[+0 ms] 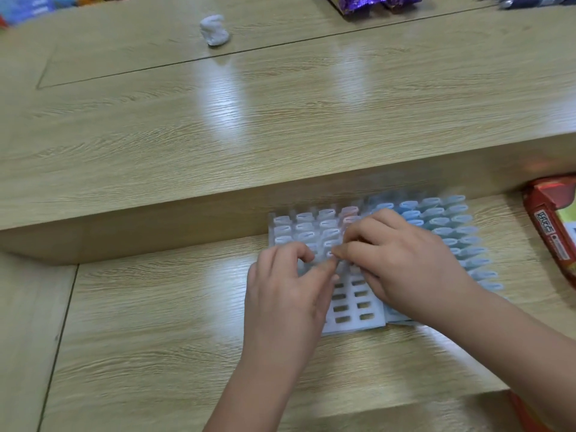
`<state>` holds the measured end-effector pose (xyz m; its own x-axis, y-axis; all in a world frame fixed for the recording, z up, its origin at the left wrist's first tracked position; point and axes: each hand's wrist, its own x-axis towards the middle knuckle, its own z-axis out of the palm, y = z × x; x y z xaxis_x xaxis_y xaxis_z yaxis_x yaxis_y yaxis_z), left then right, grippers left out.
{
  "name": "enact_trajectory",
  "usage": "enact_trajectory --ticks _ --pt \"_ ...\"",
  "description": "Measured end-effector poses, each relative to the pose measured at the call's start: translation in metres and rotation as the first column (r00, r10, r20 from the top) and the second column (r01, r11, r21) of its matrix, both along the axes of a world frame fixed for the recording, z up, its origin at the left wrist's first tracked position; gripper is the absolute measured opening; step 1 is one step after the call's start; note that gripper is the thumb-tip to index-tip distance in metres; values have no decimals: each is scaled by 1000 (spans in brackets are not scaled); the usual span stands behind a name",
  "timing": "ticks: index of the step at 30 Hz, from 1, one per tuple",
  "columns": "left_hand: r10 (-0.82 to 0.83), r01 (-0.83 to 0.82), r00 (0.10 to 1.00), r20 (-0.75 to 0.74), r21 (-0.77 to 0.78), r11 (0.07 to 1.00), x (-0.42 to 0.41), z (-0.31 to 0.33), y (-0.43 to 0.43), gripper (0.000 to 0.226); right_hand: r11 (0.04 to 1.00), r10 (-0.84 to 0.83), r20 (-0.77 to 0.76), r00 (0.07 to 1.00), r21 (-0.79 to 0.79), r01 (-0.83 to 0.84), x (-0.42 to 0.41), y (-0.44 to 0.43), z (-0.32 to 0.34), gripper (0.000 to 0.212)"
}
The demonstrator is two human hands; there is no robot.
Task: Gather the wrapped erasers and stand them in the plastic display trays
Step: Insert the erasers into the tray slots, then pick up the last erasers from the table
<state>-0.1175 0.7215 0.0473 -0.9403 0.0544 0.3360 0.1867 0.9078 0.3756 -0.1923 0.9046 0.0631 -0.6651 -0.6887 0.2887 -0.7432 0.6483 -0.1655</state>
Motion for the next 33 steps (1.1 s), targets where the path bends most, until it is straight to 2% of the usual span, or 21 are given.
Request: enact_trajectory --ticks 2,4,7,8,10,12,15,19,24,27,33 --pt "-26 27 999 29 -10 1000 2 2 -5 26 1000 -4 8 1000 10 4 1 -1 2 29" --pt "-52 48 997 62 69 996 4 5 -10 30 1000 -22 36 999 -14 22 3 0 6 39" --pt "14 -36 998 65 351 936 17 21 -21 32 968 -124 154 980 -198 153 17 -4 17 40" --pt "77 -105 994 78 477 873 25 28 -24 32 937 -155 210 965 -277 211 25 -7 22 37" --pt "209 -265 964 165 677 687 49 41 -34 29 866 -164 339 926 -401 300 47 -21 32 33" --pt "300 -388 916 265 770 507 85 50 -50 27 818 -108 471 876 -458 347 80 -45 39 30" --pt "372 -506 848 378 786 355 149 63 -78 25 820 11 624 782 -453 349 141 -86 45 32" --pt "426 -591 788 444 738 325 243 85 -119 24 876 136 759 636 -392 281 231 -144 60 32" --pt "535 -641 706 464 740 203 366 99 -168 32 900 280 763 583 -421 118 327 -212 84 37" --pt "569 -637 678 465 758 139 442 104 -203 37 908 292 788 543 -406 102 382 -251 87 37" --pt "608 -640 651 455 759 118 568 116 -288 34 905 331 811 483 -418 82 487 -341 89 30"
